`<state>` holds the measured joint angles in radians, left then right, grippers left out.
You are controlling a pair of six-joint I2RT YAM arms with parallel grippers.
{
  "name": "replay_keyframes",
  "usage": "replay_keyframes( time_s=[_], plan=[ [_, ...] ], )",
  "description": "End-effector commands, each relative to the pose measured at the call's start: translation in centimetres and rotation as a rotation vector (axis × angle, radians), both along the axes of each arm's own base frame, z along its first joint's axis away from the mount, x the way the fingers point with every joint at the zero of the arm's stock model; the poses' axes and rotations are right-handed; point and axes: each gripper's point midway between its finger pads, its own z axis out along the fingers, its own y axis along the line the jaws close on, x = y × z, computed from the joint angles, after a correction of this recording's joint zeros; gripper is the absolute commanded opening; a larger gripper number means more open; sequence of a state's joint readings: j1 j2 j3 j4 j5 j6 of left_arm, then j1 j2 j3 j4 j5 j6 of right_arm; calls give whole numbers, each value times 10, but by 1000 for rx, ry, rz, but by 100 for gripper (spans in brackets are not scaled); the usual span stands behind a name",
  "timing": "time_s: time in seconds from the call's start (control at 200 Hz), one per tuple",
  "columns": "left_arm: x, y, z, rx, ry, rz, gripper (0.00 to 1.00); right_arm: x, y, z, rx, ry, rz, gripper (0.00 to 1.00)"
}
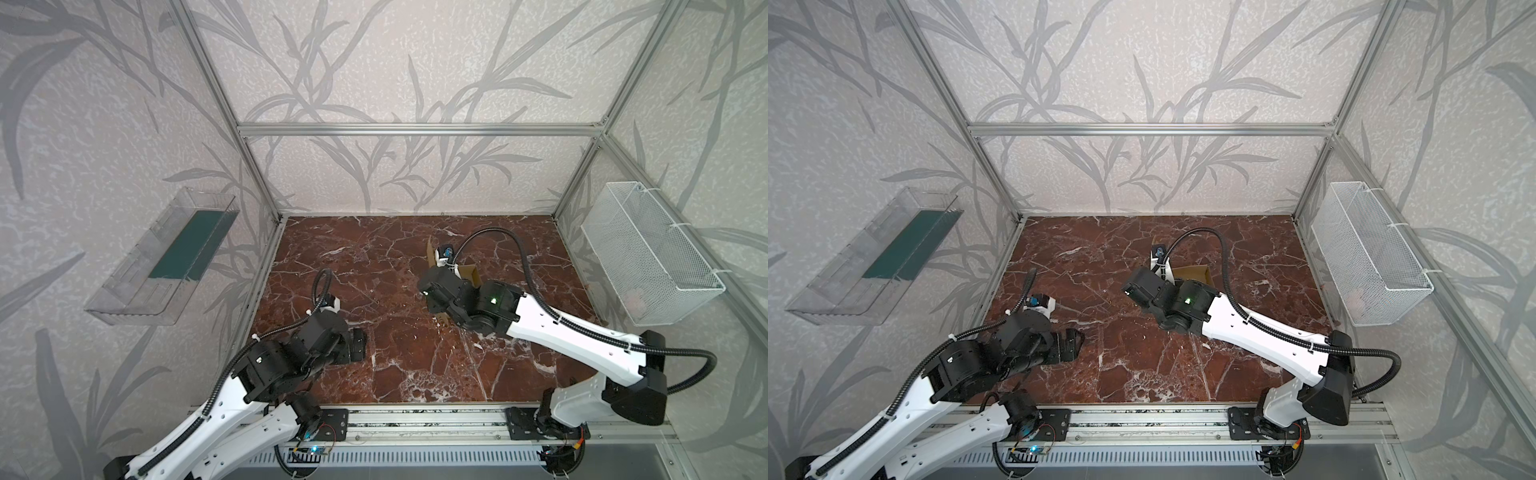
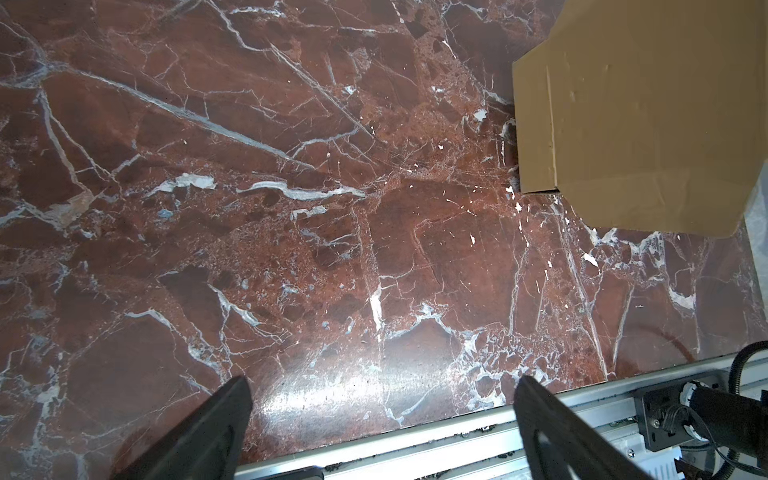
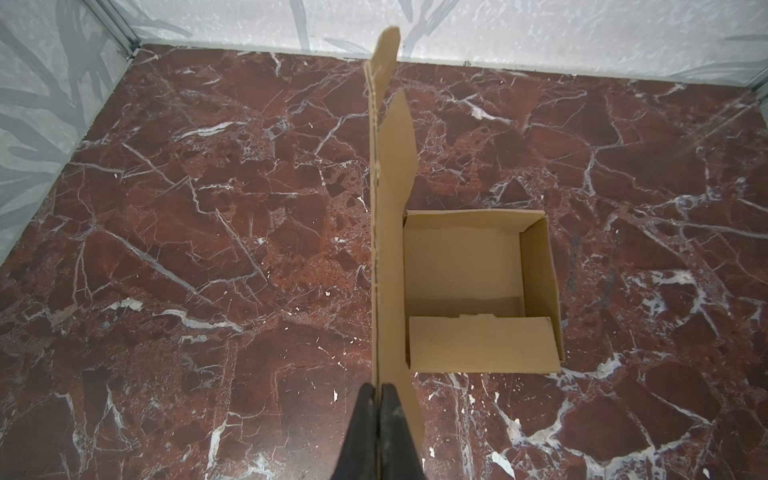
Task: Fold the paper box
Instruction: 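Lower the box onto the table with the right gripper and release it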
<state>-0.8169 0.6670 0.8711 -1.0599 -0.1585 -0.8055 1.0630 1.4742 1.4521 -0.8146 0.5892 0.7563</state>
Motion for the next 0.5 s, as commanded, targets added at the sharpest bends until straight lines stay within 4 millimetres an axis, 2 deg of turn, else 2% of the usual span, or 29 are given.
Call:
replay_keyframes(
  time_s=[0.0,0.14,0.17,0.19,0.305,0.4,0.495],
  plan=[
    [-1,0,-4,-15,7,10,99,4,4,17,66,1,-4,13],
    [-4,0,-9,-22,23,13,99,5,2,17,80,13,7,40],
    [-5,0,-10,-26,26,16,99,3,3,17,81,16,23,43],
    [-5,0,-11,-29,29,20,99,11,-6,18,84,16,-3,46],
    [-8,0,-15,-54,42,32,99,19,-21,18,92,39,3,56],
    [-11,-2,-19,-77,57,42,99,31,-49,12,109,81,-32,58],
    [-12,-2,-26,-87,76,52,99,48,-90,1,143,104,-113,59]
  ],
)
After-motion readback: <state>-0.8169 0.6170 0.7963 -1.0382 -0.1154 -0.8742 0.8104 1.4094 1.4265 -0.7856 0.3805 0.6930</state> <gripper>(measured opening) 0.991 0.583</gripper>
